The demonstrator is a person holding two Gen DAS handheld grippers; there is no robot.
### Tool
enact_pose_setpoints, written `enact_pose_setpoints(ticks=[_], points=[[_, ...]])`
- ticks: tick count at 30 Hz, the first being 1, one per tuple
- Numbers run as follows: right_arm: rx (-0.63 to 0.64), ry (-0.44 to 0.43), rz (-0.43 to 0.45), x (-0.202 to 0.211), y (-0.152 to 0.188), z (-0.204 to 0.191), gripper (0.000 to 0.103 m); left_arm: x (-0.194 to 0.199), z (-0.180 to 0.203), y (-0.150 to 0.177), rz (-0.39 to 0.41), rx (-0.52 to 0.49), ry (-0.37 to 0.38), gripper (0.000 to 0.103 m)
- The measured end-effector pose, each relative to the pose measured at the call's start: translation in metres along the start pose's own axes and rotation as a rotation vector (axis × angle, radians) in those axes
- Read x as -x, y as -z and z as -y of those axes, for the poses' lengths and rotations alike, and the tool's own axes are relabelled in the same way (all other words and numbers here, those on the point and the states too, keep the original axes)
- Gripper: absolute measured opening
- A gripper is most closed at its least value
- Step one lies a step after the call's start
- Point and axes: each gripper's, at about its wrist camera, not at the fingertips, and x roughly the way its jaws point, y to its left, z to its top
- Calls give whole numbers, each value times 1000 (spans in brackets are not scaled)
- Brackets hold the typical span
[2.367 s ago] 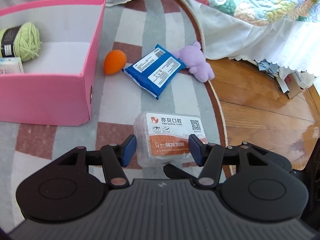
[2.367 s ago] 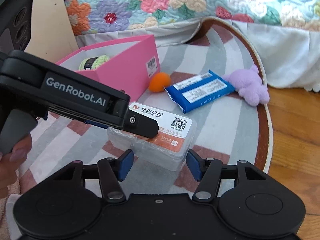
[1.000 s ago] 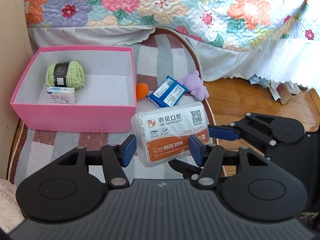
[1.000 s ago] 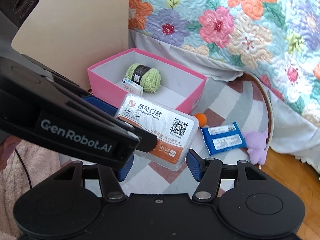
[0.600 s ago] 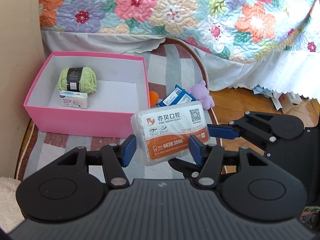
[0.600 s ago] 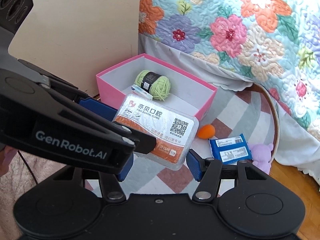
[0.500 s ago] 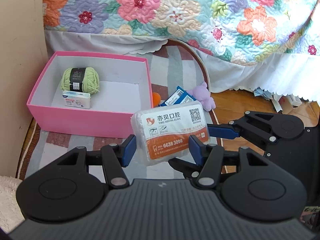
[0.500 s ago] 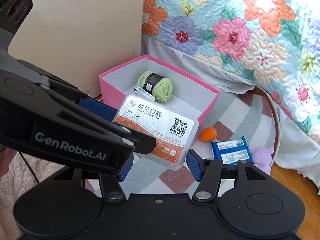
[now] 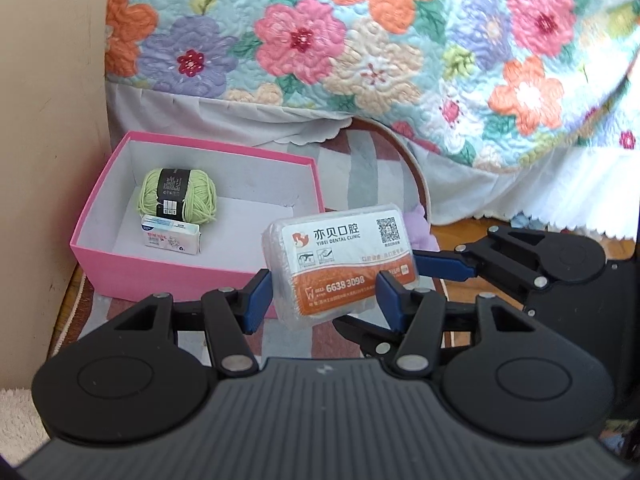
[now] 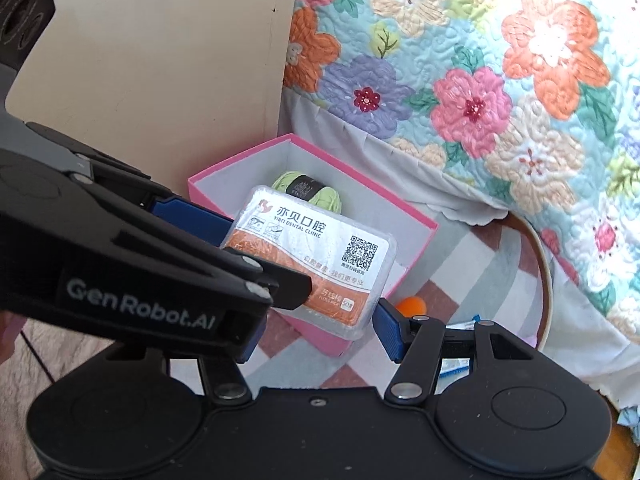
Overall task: Organize objects
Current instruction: 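Lower the clear box with the left tool into the pink box beside the yarn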
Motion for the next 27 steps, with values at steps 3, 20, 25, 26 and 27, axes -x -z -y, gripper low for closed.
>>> enact_pose_setpoints(ticks=[3, 20, 25, 26, 27], points=[[11, 10, 3, -8, -9, -1, 64, -4, -16, -7, 5, 18, 12, 56], [-42, 51, -130, -101, -56, 33, 63, -90, -62, -70, -44, 44, 22, 56], [-77, 44, -167, -139, -58, 42, 62, -132, -77, -86, -113, 63, 2, 56], [-101, 40, -168, -147, -58, 45, 62, -139, -78, -89, -117, 52, -10, 56], [-115, 40, -170, -154, -58, 48, 62, -147, -80, -91, -124, 50, -15, 56]])
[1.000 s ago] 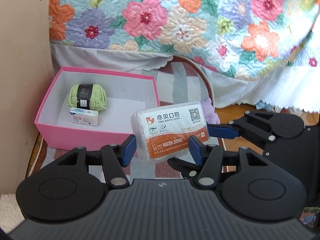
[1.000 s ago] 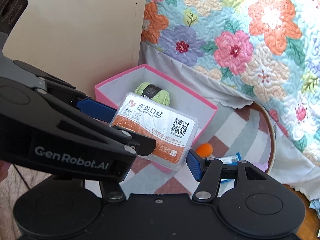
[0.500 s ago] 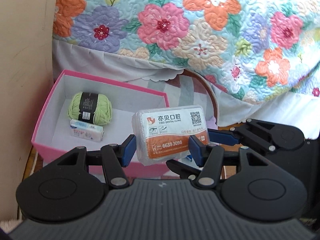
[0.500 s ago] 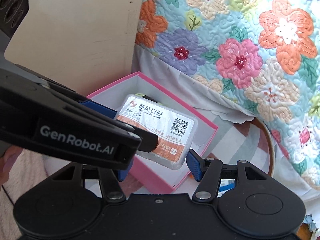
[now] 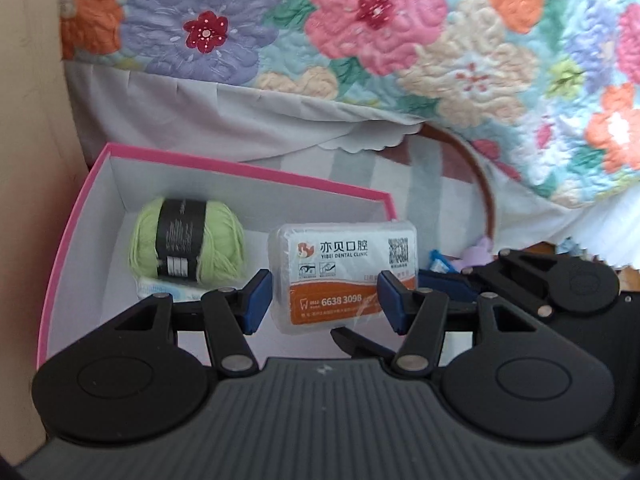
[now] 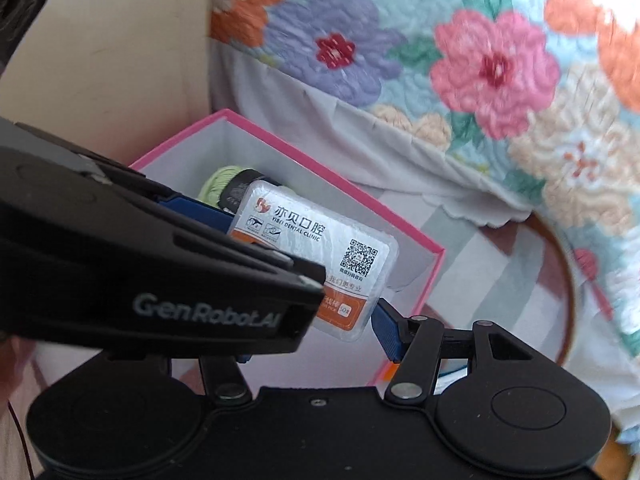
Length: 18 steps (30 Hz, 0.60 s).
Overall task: Organize objects
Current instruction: 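Lower the clear box with the left tool into the pink box beside the yarn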
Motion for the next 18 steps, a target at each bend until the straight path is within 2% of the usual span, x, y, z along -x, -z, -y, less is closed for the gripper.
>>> enact_pose_setpoints(ticks=[5, 12, 14, 16, 18], points=[[-47, 10, -39, -34, -2, 10, 62, -46, -24, -17, -90, 88, 73, 56], [-24, 4, -75, -53, -7, 4, 53, -72, -54, -20, -102, 107, 121, 56], [-21, -3, -74, -57, -8, 2, 52, -79, -68, -19, -122, 160, 151, 55], [-27, -3, -90, -64, -8, 3, 47, -86, -74, -17, -133, 173, 155, 55], [-42, -2, -105, -71, -8, 6, 46, -93, -72, -13, -148, 166, 144, 55]])
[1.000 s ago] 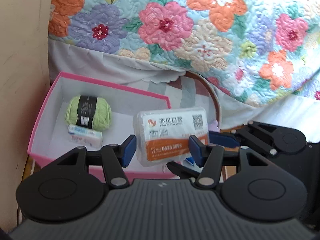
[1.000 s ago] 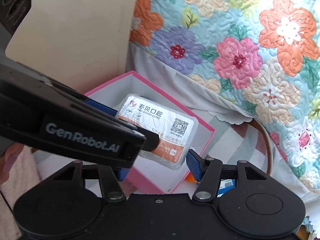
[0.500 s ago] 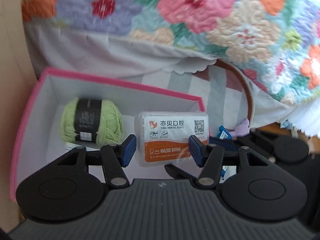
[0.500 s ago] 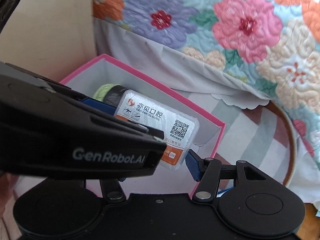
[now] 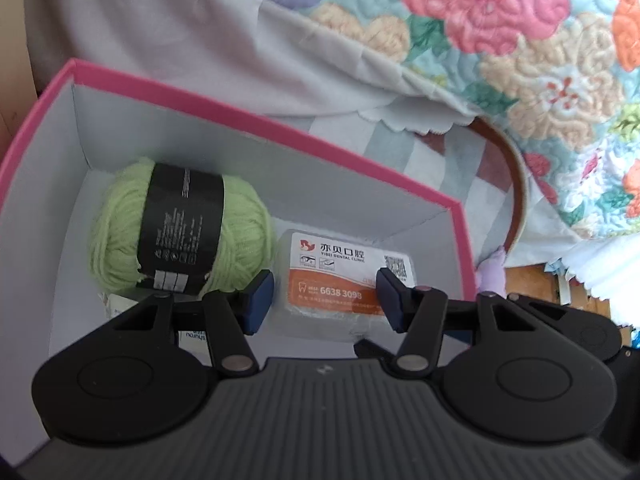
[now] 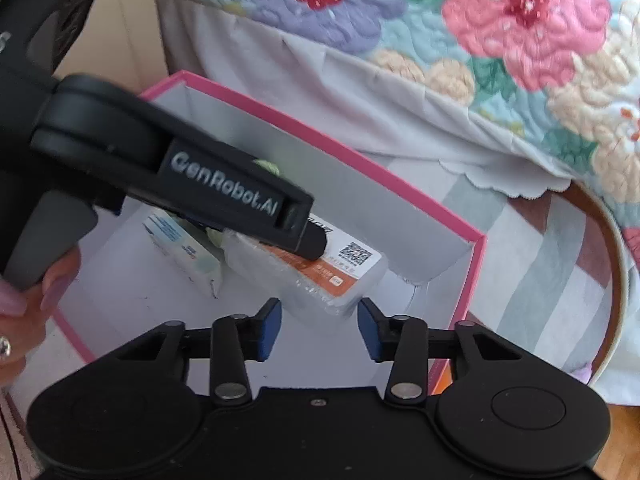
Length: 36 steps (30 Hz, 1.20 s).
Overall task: Organize objects
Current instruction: 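Lower the clear box with the left tool into the pink box beside the yarn, then open the left tool to release the clear box inside the pink box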
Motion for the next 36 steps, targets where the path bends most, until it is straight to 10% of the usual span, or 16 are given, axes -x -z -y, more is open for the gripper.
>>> enact_pose_setpoints(ticks=[23, 36], points=[[37, -55, -80, -55, -8, -3, 39, -17, -9, 5, 70, -5, -207, 30], [-144, -75, -149, -67, -21, 7, 35, -17, -7, 6, 27, 18, -250, 29]])
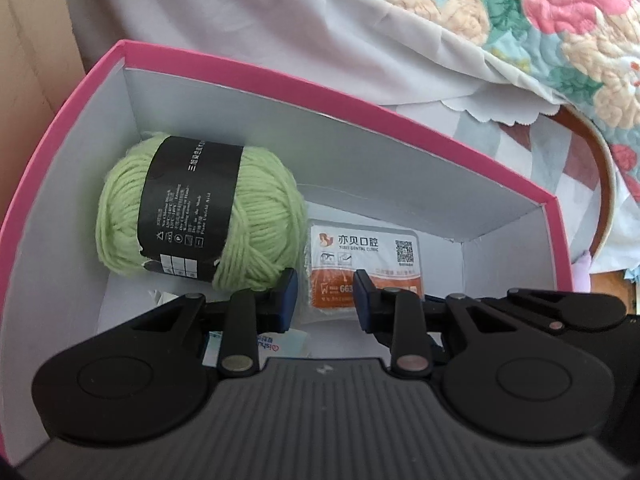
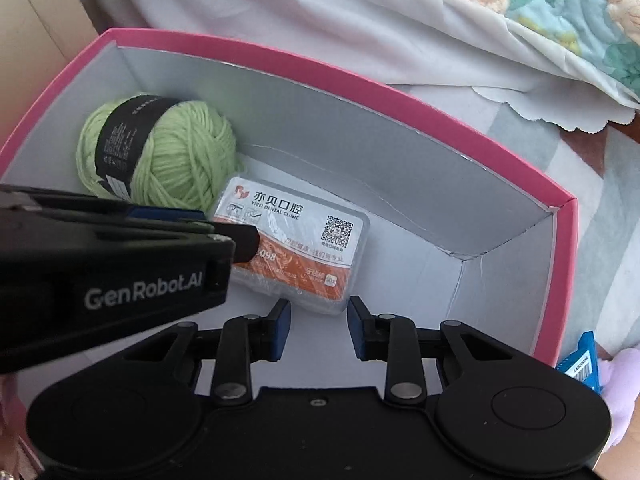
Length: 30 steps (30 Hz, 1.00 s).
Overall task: Organize objects
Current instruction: 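Open the left tool to release the clear box inside the pink box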
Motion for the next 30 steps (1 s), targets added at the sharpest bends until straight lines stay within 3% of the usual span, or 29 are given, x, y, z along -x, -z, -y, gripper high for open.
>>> enact_pose_setpoints(ticks=[7, 13, 17, 21, 24, 28, 30], points=[[-110, -16, 5, 0, -3, 4, 34, 6, -7, -1, 36, 32, 39, 29], [-88, -7, 23, 1, -7, -4, 34, 10, -7, -2, 47, 44, 56, 29], [-74, -56, 28, 7, 0, 2, 37, 11, -3, 0, 43, 23, 41, 30], [0, -57, 94, 33, 15, 1, 43, 19, 0, 4, 57, -1, 22, 36], [27, -84, 152, 59, 29, 1, 46, 26, 2, 8, 38, -3, 19, 50], [31, -101, 213, 80, 39, 11, 47, 40, 9, 17, 25, -37, -26, 56], [43, -105, 233, 93, 46, 12, 47, 52, 11, 22, 13, -32, -11, 57]])
